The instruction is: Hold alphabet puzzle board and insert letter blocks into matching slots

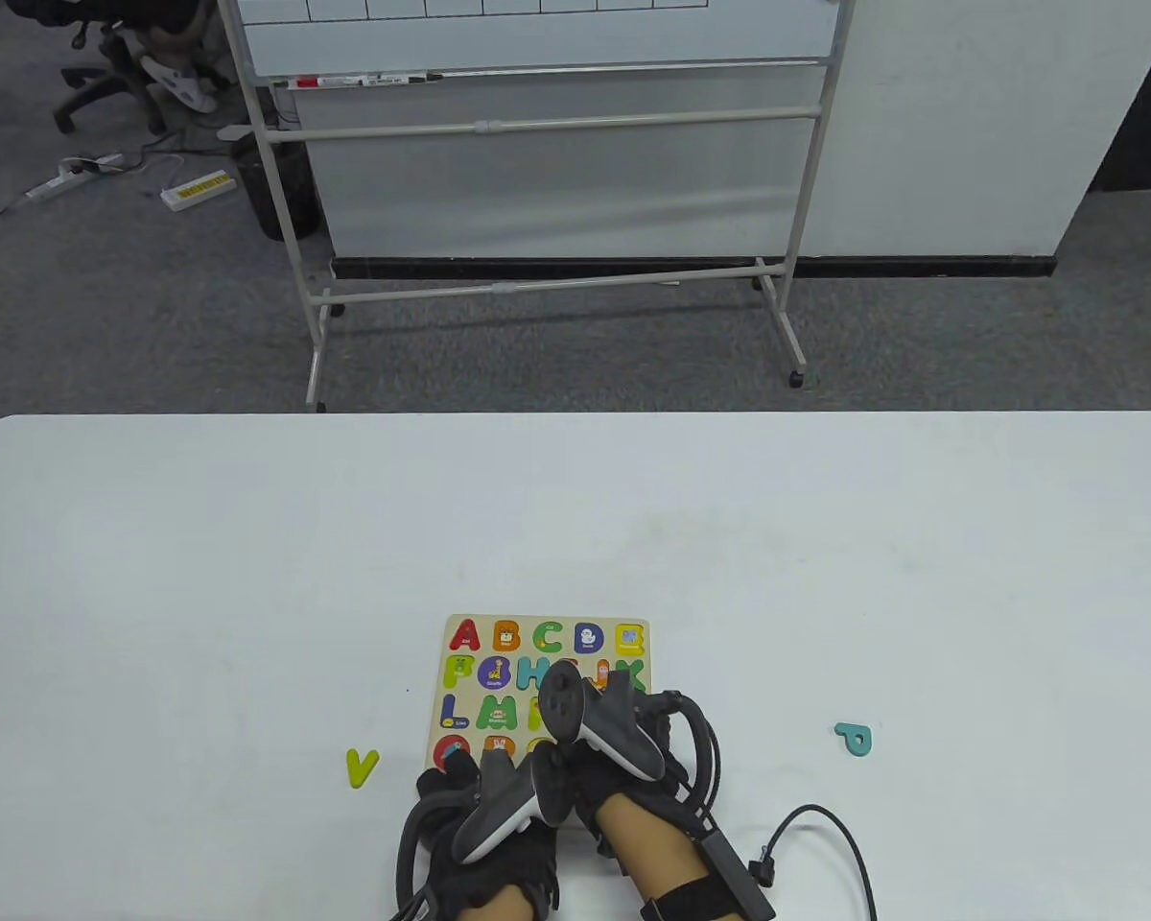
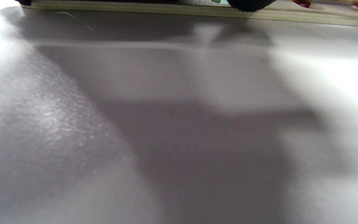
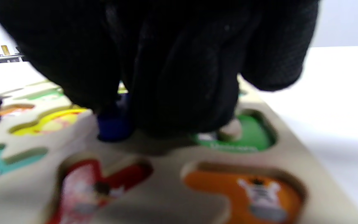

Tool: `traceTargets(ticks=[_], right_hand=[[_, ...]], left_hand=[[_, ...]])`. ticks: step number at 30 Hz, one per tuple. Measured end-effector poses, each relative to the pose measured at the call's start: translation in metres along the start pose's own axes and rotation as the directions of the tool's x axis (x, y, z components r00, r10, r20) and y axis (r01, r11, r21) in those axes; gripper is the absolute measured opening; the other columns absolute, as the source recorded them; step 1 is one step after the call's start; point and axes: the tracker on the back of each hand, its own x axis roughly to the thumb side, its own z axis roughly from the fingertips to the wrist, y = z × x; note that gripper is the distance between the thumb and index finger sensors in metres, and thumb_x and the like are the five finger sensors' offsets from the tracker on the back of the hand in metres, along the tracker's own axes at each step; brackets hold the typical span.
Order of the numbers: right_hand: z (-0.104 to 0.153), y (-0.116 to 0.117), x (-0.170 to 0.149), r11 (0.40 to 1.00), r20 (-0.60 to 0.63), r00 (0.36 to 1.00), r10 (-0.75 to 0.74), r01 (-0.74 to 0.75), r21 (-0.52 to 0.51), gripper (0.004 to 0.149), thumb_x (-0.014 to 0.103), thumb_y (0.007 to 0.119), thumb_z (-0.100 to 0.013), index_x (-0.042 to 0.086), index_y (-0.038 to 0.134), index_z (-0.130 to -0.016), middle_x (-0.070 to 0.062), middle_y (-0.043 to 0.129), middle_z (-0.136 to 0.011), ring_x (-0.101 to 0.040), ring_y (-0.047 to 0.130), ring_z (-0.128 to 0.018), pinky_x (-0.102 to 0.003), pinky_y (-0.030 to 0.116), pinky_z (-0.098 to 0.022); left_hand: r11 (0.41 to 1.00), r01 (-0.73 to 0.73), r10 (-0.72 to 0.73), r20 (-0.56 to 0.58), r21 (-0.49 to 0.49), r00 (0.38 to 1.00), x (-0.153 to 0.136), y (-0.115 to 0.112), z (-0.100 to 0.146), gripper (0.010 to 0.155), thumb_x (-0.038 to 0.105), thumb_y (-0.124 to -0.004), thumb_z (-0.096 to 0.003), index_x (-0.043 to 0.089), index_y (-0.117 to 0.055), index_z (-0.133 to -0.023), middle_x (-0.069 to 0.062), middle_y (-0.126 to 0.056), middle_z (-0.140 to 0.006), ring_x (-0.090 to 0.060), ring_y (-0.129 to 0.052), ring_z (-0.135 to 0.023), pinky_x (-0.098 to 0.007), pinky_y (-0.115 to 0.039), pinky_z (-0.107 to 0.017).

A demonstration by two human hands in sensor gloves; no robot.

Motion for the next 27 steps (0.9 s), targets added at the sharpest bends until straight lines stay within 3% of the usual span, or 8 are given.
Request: traceTargets(ticks=[9, 15, 27], right_hand=[[-0.0001, -0.0002, 0.0003, 1.0, -0.008, 1.0, 0.013, -0.013, -0.025, 0.049, 0.042, 0.097, -0.037, 0.011, 0.095, -0.074, -0.012, 0.109, -0.05, -0.016, 0.115, -0.027, -0.045, 0.091, -0.041], [0.0005, 0.0019, -0.0015, 1.0, -0.015, 1.0, -0.017, 0.016, -0.012, 0.049, 0.04, 0.095, -0.038, 0.012, 0.092, -0.078, -0.013, 0.106, -0.055, -0.018, 0.112, -0.032, -0.048, 0.087, -0.046], [0.0011, 0.0017, -0.0012, 0.999, -0.024, 1.0, -0.001, 0.0, -0.04, 0.048, 0.04, 0.094, -0.038, 0.012, 0.092, -0.076, -0.012, 0.107, -0.053, -0.017, 0.112, -0.031, -0.047, 0.088, -0.045]], left_hand=[[1.0, 0.001, -0.001, 0.0, -0.001, 1.0, 0.0, 0.0001, 0.0001, 0.081, 0.047, -0.053, -0.0515, -0.007, -0.022, -0.104, -0.047, -0.021, -0.102, -0.077, -0.034, -0.089, -0.077, -0.051, -0.059], [1.0, 0.009, -0.009, 0.001, 0.0, 1.0, 0.0002, 0.0003, 0.0003, 0.081, 0.047, -0.052, -0.0515, -0.007, -0.022, -0.104, -0.047, -0.021, -0.102, -0.077, -0.034, -0.089, -0.077, -0.051, -0.059], [1.0, 0.01, -0.01, 0.003, -0.001, 1.0, 0.0005, 0.0, 0.0004, 0.081, 0.047, -0.052, -0.0514, -0.007, -0.022, -0.104, -0.047, -0.021, -0.102, -0.077, -0.034, -0.088, -0.077, -0.051, -0.059]])
